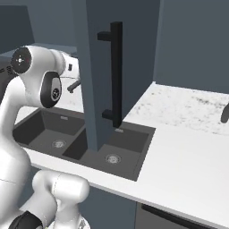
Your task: Put the shaker and condiment bottle from the counter next to their counterparts in the cabinet.
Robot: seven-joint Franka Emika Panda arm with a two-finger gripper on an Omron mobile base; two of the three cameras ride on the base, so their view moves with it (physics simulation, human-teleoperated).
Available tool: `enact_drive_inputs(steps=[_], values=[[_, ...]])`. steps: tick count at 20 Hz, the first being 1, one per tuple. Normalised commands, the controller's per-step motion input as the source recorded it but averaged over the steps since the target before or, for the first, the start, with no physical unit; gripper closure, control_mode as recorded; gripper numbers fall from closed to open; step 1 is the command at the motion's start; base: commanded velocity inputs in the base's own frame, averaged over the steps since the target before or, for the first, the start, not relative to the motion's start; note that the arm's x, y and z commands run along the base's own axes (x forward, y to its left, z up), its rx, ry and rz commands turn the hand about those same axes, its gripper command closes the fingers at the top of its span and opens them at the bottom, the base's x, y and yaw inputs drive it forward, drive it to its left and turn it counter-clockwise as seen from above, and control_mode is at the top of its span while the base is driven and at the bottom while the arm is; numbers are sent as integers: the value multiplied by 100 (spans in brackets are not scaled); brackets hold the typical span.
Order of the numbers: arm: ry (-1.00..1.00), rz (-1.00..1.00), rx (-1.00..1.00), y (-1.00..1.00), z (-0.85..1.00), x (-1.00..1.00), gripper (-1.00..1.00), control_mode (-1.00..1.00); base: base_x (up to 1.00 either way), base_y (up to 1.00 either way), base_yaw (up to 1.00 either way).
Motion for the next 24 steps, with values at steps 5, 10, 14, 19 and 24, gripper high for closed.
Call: enact_drive_inputs(steps=[5, 10, 14, 19, 24], values=[[0, -1, 0, -18, 31, 0, 100, -100, 0, 0, 0], [0, -2, -9, -14, 3, 9, 100, -100, 0, 0, 0], [0, -4, -9, -20, 0, 19, 100, -100, 0, 0, 0], [0, -3, -4, -21, 0, 18, 100, -100, 0, 0, 0], [0, -1, 0, -21, 0, 16, 100, -100, 0, 0, 0]])
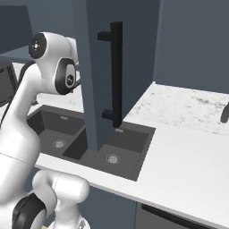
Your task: Put the shaker and condiment bottle from the counter next to their counterparts in the cabinet.
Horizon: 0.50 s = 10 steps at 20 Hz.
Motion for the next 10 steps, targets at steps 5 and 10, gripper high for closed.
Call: enact_drive_inputs(steps=[5, 10], values=[[0, 0, 0, -20, 0, 17, 100, -100, 0, 0, 0], [0, 0, -2, -4, 0, 6, 100, -100, 0, 0, 0]])
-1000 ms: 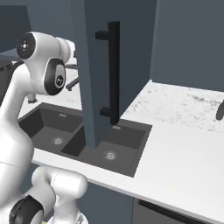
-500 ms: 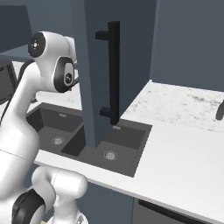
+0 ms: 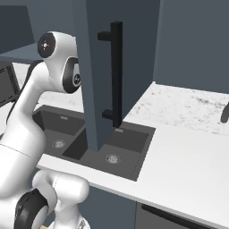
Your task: Put the shaker and condiment bottle from the counter next to their counterparts in the cabinet.
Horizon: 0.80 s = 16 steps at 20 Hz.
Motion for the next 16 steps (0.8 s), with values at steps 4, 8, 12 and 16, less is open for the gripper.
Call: enact_drive_inputs(steps=[4, 8, 12, 16], values=[[0, 0, -4, 0, -13, 0, 100, -100, 0, 0, 0], [-1, 0, -2, 0, -22, 0, 100, -100, 0, 0, 0], [0, 0, 0, 0, -15, 8, 100, -100, 0, 0, 0], [0, 0, 0, -3, -2, 14, 100, -100, 0, 0, 0]])
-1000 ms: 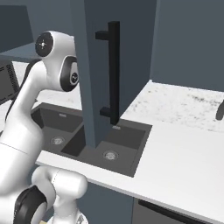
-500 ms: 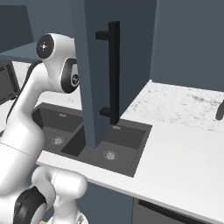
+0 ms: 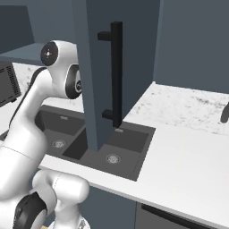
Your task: Put the shaker and condiment bottle from the counter next to their counterparts in the cabinet.
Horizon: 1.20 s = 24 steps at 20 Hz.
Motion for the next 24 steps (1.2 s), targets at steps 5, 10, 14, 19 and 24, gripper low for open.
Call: enact_drive_inputs(steps=[5, 10, 14, 19, 24], values=[[0, 0, 0, -8, 0, 24, 100, -100, 0, 0, 0], [0, 0, 2, -11, 0, 32, 100, -100, 0, 0, 0], [0, 0, 1, -7, 0, 21, 100, -100, 0, 0, 0], [0, 0, 0, -2, -18, 3, 100, -100, 0, 0, 0], [0, 0, 0, 0, -31, 0, 100, -100, 0, 0, 0]])
